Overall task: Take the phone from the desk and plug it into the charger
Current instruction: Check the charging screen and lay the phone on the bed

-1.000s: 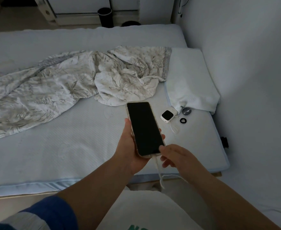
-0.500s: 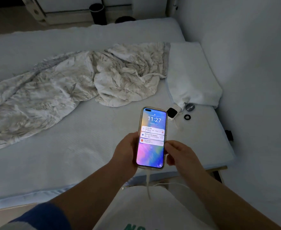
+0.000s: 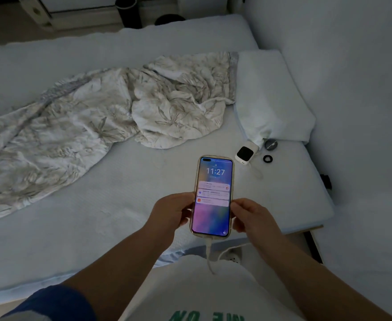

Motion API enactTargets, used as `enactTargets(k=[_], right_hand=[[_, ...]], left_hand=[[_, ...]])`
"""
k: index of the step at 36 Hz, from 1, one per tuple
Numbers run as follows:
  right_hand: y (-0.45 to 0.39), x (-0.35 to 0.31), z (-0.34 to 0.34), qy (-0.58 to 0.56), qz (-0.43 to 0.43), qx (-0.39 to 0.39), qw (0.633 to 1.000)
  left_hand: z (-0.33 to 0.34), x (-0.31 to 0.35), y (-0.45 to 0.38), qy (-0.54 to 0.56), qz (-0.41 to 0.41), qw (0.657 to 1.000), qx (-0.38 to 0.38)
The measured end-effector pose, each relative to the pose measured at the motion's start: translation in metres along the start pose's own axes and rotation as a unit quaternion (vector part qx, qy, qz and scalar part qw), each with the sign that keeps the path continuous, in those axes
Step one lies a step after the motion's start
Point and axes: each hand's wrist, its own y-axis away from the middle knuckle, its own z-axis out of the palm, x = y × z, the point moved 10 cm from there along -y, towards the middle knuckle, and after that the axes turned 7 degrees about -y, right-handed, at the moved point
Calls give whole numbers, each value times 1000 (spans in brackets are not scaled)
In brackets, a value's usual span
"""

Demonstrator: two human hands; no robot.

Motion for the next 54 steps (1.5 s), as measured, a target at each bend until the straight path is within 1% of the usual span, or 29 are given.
enactTargets(k=[14, 17, 22, 25, 29, 34, 38, 41, 47, 50, 54], right_hand=[[-2, 7, 5, 28, 23, -22, 999], [-5, 12, 0, 21, 35, -17, 999], [-10, 36, -20, -10, 73, 12, 997], [-15, 59, -32, -31, 104, 28, 994], [-20, 97, -50, -92, 151, 44, 983], [-29, 142, -81, -148, 221, 54, 962], [-41, 166, -116, -169, 257, 55, 950], [-55, 180, -147, -172, 287, 41, 942], [-96, 204, -215, -166, 329, 8, 930], [-125, 217, -241, -174, 336, 15, 926], [-165, 233, -264, -194, 349, 38, 916]], left_hand=[[-10, -6, 1, -10, -2, 999, 36], [-3, -3, -5, -23, 4, 1000, 21], [20, -1, -21, -76, 7, 997, -17], [41, -5, -33, -118, 3, 992, -48], [73, -14, -49, -170, -10, 983, -72], [125, -23, -70, -262, -5, 960, -94], [171, -31, -90, -304, -13, 948, -96], [208, -33, -106, -333, -21, 938, -94], [290, -35, -145, -372, -33, 921, -113], [321, -35, -173, -385, -39, 915, -117], [345, -38, -211, -370, -51, 921, -111]])
